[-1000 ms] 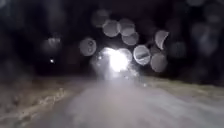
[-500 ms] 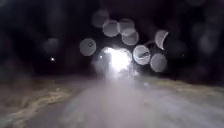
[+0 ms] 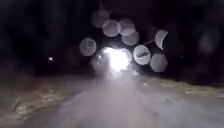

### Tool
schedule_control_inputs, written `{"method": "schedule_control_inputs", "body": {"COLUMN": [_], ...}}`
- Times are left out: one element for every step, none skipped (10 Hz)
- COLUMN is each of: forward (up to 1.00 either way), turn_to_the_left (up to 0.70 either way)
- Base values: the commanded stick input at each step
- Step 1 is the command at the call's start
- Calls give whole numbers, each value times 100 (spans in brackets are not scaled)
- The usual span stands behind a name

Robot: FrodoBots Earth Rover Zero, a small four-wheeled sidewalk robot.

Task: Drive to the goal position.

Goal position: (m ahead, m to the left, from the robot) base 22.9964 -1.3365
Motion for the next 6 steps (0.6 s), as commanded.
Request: {"method": "schedule_control_inputs", "body": {"forward": [70,70,70,70,70,70], "turn_to_the_left": [0,0,0,0,0,0]}}
